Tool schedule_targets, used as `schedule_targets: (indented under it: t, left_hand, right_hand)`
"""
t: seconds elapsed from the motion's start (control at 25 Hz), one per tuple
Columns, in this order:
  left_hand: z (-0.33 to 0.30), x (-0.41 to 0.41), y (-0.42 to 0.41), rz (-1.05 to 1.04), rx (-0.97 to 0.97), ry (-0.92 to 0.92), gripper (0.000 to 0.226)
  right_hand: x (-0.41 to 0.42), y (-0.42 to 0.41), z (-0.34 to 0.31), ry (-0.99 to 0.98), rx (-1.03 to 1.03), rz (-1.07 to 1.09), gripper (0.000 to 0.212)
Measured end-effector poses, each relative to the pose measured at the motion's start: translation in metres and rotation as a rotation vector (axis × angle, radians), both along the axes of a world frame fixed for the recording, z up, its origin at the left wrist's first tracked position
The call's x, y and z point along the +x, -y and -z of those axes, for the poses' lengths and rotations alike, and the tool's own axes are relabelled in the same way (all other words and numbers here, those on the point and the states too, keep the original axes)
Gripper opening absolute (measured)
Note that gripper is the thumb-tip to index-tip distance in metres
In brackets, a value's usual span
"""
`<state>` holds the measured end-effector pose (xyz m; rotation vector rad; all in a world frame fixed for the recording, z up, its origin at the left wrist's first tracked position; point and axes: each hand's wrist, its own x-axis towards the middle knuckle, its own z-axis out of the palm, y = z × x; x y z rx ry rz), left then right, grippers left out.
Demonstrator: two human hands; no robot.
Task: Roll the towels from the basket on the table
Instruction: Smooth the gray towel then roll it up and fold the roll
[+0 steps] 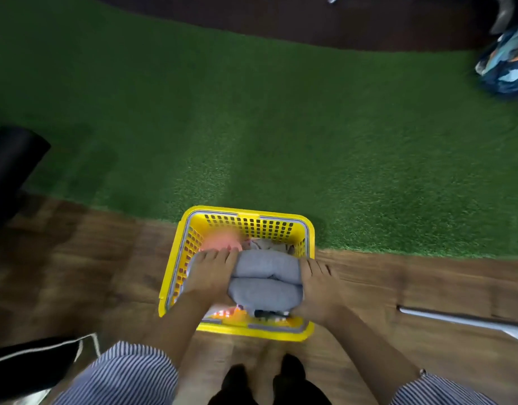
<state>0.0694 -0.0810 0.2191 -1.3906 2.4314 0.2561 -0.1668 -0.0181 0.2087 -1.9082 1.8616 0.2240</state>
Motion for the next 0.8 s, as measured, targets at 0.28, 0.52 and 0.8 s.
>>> schedule_targets:
  t: [0.28, 0.52, 0.8]
  left_hand:
    - [0.224, 0.008, 0.108, -0.015, -0.120, -0.062, 0.099]
    - [0.380, 0.002, 0.149, 0.014, -0.246, -0.115, 0.096]
    - [0.442, -0.003, 0.155, -0.042, -0.312, -0.084, 0.109]
  right_hand:
    - [0.005, 0.108, 0.224, 0.019, -0.204, -0.018, 0.094]
    - [-0.008, 0.157, 0.374, 0.052, -0.288, -0.045, 0.078]
    - [-0.003, 0.173, 0.397, -0.145, -0.194, -0.065, 0.090]
